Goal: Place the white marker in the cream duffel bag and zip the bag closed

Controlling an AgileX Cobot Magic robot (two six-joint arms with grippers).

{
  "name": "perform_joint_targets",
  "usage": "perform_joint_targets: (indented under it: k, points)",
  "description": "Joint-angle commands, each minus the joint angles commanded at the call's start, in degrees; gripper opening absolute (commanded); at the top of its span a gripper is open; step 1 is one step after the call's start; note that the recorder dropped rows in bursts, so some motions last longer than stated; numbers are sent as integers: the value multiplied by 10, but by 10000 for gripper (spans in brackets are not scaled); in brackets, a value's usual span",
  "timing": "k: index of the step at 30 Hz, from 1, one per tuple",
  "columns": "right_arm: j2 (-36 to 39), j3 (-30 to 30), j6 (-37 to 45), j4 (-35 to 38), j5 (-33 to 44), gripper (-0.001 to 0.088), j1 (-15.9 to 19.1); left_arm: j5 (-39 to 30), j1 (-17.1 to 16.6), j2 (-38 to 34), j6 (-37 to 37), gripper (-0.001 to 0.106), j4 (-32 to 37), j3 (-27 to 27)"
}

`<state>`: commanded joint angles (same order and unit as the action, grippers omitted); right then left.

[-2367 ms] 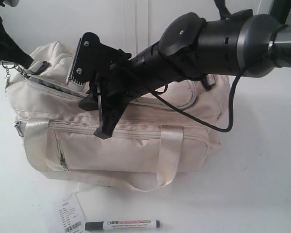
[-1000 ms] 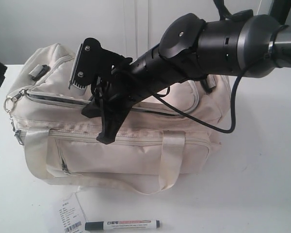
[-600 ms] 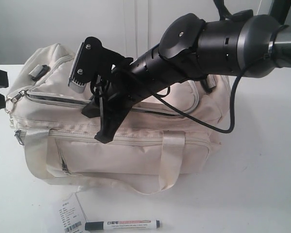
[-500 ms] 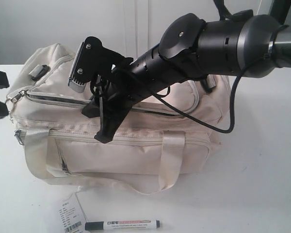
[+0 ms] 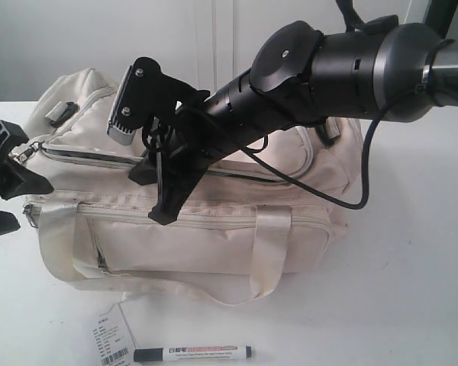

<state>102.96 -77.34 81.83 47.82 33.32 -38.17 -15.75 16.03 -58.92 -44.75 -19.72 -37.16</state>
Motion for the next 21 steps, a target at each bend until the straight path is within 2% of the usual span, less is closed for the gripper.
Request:
perform_joint_targets:
  k: [16,18,21]
  points:
    - [0,0,0,0,1,0,0,86,0,-75,-22,617,-9,0]
    - [0,0,0,0,1,0,0,87,0,-83,-22,585,-10,0]
    - [0,0,0,0,1,0,0,91,0,-87,-19,397,-10,0]
